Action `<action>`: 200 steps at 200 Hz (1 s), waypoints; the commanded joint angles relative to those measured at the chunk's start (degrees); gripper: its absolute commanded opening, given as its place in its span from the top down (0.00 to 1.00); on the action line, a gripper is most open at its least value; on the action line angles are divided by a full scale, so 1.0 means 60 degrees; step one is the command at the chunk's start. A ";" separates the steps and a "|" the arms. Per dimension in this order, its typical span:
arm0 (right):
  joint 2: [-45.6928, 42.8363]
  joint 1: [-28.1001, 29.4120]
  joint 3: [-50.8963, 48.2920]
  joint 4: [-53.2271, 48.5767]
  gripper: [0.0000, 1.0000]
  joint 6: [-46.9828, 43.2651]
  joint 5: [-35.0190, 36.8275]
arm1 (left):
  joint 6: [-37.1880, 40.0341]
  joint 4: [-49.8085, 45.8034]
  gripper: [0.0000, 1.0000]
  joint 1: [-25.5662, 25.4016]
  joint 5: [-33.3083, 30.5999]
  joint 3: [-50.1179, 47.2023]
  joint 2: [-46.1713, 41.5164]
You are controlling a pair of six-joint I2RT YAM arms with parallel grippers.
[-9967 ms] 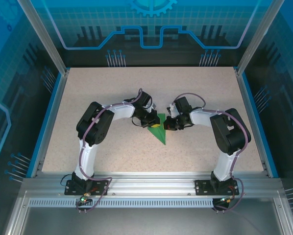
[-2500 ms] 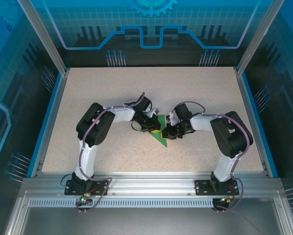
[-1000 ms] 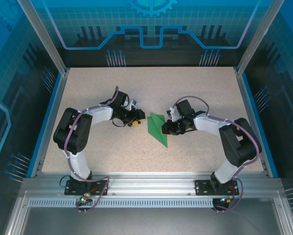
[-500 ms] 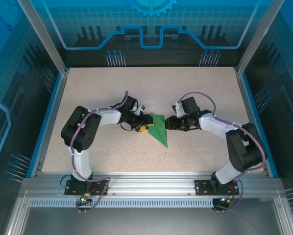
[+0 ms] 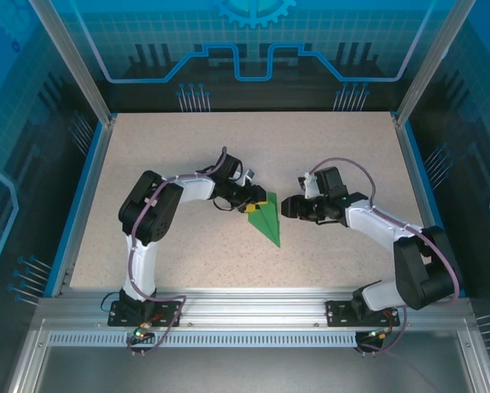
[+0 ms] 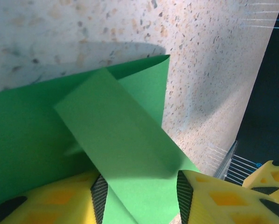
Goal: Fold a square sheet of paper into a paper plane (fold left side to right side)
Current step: Turn over the paper at the center of the table.
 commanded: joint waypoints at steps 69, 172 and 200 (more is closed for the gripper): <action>-0.1064 -0.1076 -0.0760 0.0761 0.10 0.0719 -0.1758 | 0.0140 -0.0085 0.86 -0.0049 0.0321 0.0795 -0.0131; -0.0855 -0.1581 -0.0844 0.1993 0.00 0.1605 -0.4544 | -0.0339 0.0189 0.93 0.0774 0.0288 0.1533 -0.2212; -0.0408 -0.1354 -0.0968 0.3046 0.00 0.2372 -0.5145 | -0.0829 0.0695 0.93 0.0789 0.0415 0.1578 -0.2475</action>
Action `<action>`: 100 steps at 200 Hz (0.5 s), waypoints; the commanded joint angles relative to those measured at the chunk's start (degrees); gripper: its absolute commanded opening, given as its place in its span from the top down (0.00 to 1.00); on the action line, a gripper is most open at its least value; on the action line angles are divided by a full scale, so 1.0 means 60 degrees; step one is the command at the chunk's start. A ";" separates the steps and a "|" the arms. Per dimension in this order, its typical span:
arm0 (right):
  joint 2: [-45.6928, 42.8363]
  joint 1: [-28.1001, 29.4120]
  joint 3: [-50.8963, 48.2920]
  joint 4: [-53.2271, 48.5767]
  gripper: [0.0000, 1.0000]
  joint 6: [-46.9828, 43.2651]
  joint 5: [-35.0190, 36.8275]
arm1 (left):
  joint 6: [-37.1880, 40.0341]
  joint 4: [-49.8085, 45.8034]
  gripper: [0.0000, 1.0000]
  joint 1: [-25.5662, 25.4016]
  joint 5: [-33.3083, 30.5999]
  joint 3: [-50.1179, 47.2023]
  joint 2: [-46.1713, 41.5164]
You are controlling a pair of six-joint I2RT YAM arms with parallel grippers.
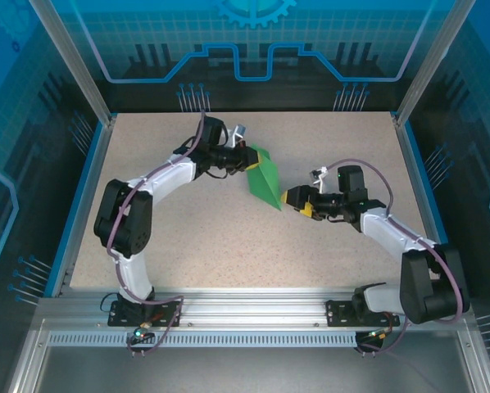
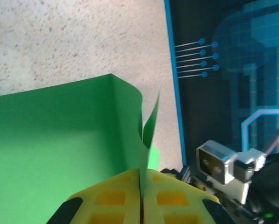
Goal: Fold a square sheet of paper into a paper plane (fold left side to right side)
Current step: Turn over the paper at the center of the table.
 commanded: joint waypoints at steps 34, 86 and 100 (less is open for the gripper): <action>0.1047 0.0649 -0.0198 0.2557 0.05 0.1863 -0.1263 | -0.1200 0.1285 0.93 -0.0042 0.0654 0.0028 -0.0446; 0.1468 0.0864 0.0264 0.3831 0.31 0.2677 -0.1172 | -0.1431 0.1558 0.93 -0.0062 0.0887 -0.0288 -0.0539; 0.1386 0.0798 0.0339 0.3822 0.35 0.2675 -0.1061 | -0.1446 0.1590 0.93 -0.0071 0.0898 -0.0399 -0.0578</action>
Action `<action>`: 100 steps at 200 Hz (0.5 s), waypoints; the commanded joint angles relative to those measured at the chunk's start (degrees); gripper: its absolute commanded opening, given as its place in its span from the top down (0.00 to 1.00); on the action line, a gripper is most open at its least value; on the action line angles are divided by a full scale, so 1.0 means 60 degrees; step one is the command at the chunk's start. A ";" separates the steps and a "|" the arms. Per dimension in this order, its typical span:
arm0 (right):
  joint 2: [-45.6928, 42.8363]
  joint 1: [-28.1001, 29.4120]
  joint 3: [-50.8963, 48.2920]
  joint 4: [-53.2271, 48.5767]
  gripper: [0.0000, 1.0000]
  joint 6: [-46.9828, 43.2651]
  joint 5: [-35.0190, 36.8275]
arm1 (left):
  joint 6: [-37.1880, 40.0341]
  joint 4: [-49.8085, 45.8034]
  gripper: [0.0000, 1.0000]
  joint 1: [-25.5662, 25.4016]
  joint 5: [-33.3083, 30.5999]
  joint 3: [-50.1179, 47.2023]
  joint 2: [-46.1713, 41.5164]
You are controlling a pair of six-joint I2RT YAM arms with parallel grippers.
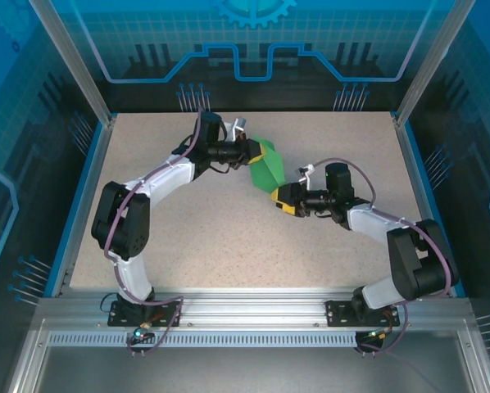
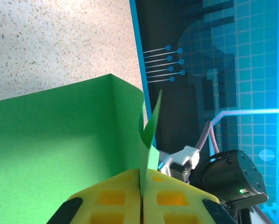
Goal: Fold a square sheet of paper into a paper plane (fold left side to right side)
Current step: Turn over the paper at the center of the table.
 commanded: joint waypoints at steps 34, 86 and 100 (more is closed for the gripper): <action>-0.0153 -0.0188 0.0532 0.0706 0.45 0.0364 0.0100 | -0.0271 0.0414 0.93 -0.0059 0.0473 -0.0441 -0.0413; -0.0197 -0.0366 0.0753 0.0443 0.68 0.0298 0.0219 | -0.0177 0.0517 0.91 -0.0065 0.0698 -0.0578 -0.0443; -0.0244 -0.0366 0.0793 0.0088 0.75 0.0058 0.0306 | -0.0002 0.0439 0.85 -0.0065 0.0689 -0.0622 -0.0506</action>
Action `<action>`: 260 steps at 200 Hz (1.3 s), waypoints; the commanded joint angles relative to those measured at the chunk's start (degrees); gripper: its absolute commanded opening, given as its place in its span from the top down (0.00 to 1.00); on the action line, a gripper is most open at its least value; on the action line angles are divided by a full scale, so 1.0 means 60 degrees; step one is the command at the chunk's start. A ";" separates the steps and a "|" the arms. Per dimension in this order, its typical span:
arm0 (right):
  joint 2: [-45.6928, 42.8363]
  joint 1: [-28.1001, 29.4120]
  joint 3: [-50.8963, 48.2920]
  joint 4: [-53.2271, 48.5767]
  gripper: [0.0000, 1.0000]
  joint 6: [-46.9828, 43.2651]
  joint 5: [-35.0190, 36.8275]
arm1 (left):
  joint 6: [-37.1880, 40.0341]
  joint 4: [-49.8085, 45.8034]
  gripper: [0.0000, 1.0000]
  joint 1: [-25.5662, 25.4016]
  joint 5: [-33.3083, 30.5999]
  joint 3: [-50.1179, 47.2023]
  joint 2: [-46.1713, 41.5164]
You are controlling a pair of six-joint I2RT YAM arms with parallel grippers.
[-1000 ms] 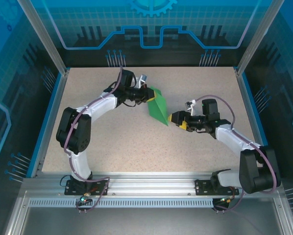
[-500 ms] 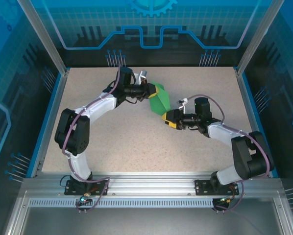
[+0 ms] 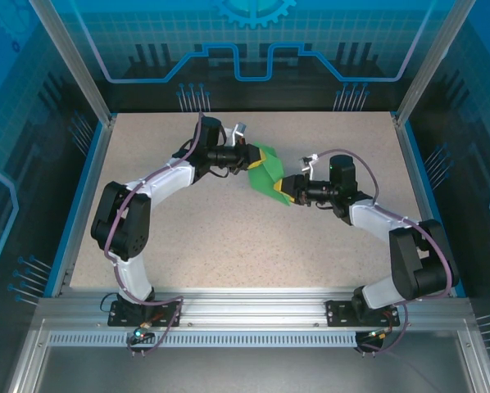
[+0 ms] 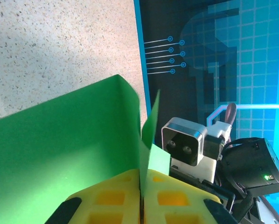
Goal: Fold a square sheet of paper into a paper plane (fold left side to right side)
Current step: Turn over the paper at the center of the table.
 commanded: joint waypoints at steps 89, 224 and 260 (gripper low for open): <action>-0.1194 0.0255 0.1960 -0.6316 0.94 -0.4448 0.2566 | 0.2722 -0.2294 0.27 0.0459 -0.1717 -0.0954 -0.2681; 0.2108 0.4683 0.7023 -1.2529 0.93 -0.9285 1.7017 | 0.3611 -0.4079 0.01 0.0799 -0.8947 -0.3266 -0.8594; 0.3653 0.5384 0.7520 -1.2807 0.93 -0.9829 1.8409 | 0.3590 -0.4186 0.01 0.0807 -0.9045 -0.3263 -0.8738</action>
